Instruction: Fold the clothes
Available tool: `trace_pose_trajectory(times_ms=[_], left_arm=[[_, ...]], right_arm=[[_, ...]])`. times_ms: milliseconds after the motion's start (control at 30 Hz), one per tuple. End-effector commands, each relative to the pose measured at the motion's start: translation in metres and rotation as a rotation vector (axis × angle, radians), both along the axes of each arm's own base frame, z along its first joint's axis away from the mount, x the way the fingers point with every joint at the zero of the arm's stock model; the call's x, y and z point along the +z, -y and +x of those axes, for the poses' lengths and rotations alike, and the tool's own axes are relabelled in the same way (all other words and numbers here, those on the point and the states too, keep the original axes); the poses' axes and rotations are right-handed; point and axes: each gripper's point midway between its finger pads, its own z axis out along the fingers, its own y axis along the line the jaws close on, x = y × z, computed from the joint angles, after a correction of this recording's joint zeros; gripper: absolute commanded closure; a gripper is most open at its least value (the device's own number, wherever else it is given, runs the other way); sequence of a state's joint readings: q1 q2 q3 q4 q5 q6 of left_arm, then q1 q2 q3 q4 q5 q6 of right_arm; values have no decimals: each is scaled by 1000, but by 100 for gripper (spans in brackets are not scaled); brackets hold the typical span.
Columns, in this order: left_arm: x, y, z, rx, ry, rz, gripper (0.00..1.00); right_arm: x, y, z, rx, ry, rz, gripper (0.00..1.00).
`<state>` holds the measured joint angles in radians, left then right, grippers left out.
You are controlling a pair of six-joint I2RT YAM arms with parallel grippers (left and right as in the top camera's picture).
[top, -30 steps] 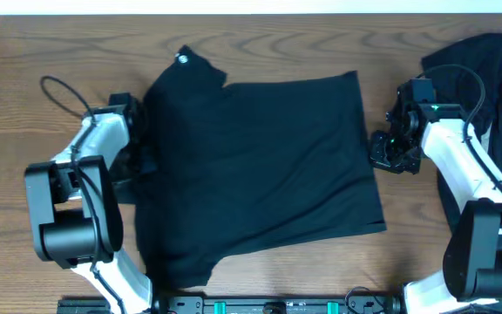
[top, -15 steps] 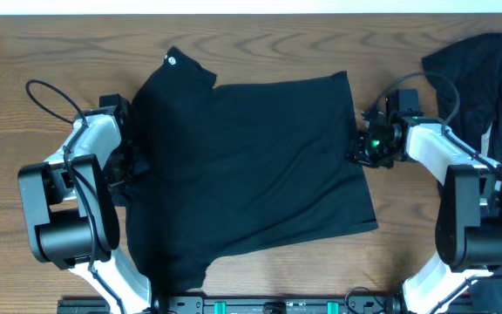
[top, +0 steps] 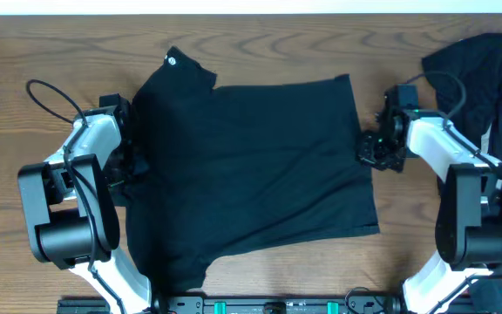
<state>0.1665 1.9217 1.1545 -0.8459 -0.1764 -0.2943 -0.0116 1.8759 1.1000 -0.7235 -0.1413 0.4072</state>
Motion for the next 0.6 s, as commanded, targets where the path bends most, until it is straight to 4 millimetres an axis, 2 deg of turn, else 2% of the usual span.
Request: trace_pose_trajectory(times_ms=[0,167,233,333,400,467,567], left_arm=[[-10,-3,-12,-8,-58,7,93],[-10,-3,-13,-7,-61,8,94],[-10,-3,-12,-8,-58,7,94],[-9,-3,-11,-7,-53,7,93],[-9,-3,-10,-7,-52,7,93],[-9,-3,-10,-7,-51,4,93],[-9,-3,-10,-7,-50,4,93]], right_arm=[[-30,66,-42,-112,-163,-252,99],[-27,73,-43,-138,-161,-232,99],[-25,69,-41,-119,-155,-203,96],[-14,40,-18,43,-47,-28,85],[3,16,2,131,72,104,75],[19,8,16,146,151,152,69],[35,2,29,158,224,181,70]])
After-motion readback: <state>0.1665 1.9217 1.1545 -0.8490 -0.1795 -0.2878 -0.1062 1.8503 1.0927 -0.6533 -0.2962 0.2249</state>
